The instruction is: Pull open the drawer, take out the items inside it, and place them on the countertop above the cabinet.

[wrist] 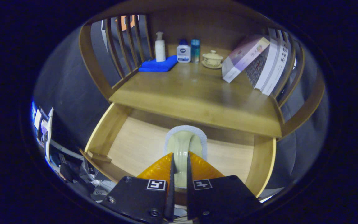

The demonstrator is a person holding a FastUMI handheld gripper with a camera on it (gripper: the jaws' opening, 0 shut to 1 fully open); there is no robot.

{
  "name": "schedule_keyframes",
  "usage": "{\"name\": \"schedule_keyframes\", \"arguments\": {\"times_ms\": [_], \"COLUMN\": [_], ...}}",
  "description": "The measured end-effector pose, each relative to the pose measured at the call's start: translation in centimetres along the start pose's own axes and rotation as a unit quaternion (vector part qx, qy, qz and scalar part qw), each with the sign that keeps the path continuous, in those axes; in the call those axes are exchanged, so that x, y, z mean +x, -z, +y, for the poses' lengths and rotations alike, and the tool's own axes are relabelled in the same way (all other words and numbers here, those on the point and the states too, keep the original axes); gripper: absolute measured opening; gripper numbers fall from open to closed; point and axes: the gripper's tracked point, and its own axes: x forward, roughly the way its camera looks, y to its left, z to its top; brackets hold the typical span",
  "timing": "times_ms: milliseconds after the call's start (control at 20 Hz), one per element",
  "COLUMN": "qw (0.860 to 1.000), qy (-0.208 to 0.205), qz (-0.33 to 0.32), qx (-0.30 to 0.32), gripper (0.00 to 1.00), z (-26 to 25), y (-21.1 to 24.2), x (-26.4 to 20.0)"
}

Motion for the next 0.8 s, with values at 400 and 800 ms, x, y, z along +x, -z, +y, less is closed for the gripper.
{"name": "schedule_keyframes", "arguments": {"times_ms": [400, 800], "qw": [1.0, 0.999], "qy": [0.013, 0.025], "qz": [-0.016, 0.007], "qx": [0.003, 0.027], "gripper": [0.19, 0.19], "z": [-0.5, -2.1], "y": [-7.7, -12.3], "x": [0.4, 4.7]}}
